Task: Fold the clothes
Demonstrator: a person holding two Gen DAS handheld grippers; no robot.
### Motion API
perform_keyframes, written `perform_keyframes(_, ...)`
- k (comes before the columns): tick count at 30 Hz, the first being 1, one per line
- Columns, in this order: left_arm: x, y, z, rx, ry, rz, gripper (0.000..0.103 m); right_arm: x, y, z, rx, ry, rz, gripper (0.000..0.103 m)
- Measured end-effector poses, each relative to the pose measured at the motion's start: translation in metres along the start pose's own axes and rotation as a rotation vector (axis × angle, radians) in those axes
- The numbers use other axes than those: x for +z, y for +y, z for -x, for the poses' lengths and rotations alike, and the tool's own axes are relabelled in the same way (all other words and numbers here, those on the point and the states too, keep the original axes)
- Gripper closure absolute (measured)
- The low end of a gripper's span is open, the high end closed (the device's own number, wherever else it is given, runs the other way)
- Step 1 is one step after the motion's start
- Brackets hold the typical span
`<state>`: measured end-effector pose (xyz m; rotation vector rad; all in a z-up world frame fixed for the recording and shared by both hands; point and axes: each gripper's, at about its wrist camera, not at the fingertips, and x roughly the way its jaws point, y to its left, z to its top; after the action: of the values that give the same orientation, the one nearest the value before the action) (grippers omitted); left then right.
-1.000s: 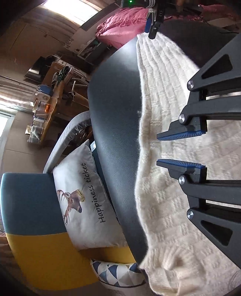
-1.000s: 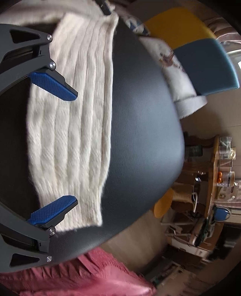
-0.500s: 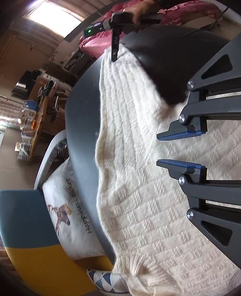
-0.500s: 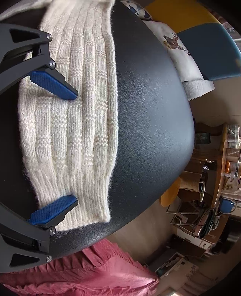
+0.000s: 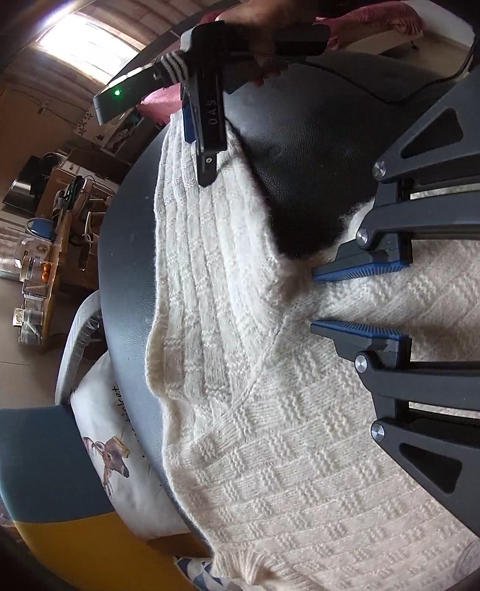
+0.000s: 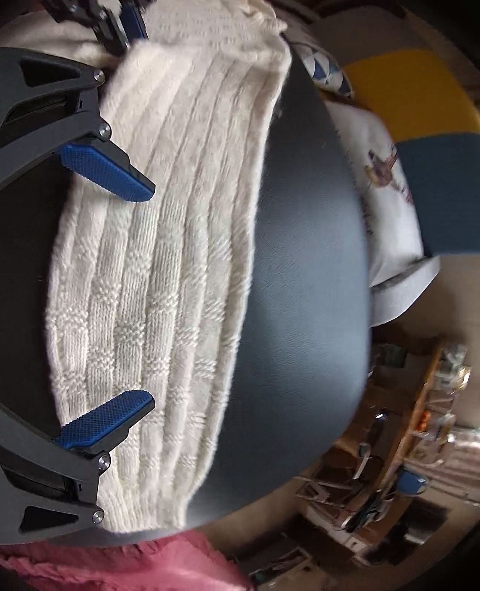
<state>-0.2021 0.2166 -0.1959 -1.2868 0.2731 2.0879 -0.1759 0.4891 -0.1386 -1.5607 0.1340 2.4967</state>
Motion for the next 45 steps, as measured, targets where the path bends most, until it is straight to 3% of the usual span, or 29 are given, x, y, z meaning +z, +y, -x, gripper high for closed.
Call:
perform_keyframes(5,-0.009,0.016,0.029,-0.063,-0.057,0.121,0.082,-0.001,-0.018,0.000,0.032,-0.010,-0.057,0.000)
perform_keyframes(10,-0.059,0.039,0.079,-0.049,-0.109,0.231,0.081,-0.025,-0.060,0.040,0.159,-0.103,-0.238,0.000)
perform_keyframes(15,-0.129,0.065,0.124,0.017,-0.119,0.350,0.081,-0.080,-0.079,0.078,0.263,-0.125,-0.359,0.000)
perform_keyframes(20,-0.198,0.088,0.169,0.083,-0.131,0.463,0.081,-0.111,-0.014,0.115,0.390,-0.129,-0.246,0.000)
perform_keyframes(26,-0.257,0.091,0.205,0.123,-0.168,0.514,0.081,-0.124,0.135,0.133,0.700,-0.062,0.055,0.000)
perform_keyframes(28,-0.271,0.093,0.209,0.128,-0.171,0.533,0.081,-0.133,0.174,0.129,0.724,-0.018,0.115,0.000)
perform_keyframes(33,-0.299,0.096,0.227,0.123,-0.209,0.572,0.081,-0.157,0.216,0.112,0.688,0.078,0.133,0.000)
perform_keyframes(38,-0.303,0.097,0.244,0.115,-0.255,0.582,0.081,-0.163,0.171,0.121,0.744,0.046,-0.036,0.000)
perform_keyframes(40,-0.298,0.093,0.244,0.117,-0.253,0.558,0.080,-0.161,0.135,0.124,0.784,0.010,-0.159,0.000)
perform_keyframes(42,-0.290,0.087,0.240,0.126,-0.242,0.520,0.080,-0.157,0.089,0.128,0.775,-0.047,-0.293,0.000)
perform_keyframes(45,-0.273,0.082,0.223,0.108,-0.199,0.489,0.080,-0.148,0.015,0.129,0.651,-0.139,-0.477,0.000)
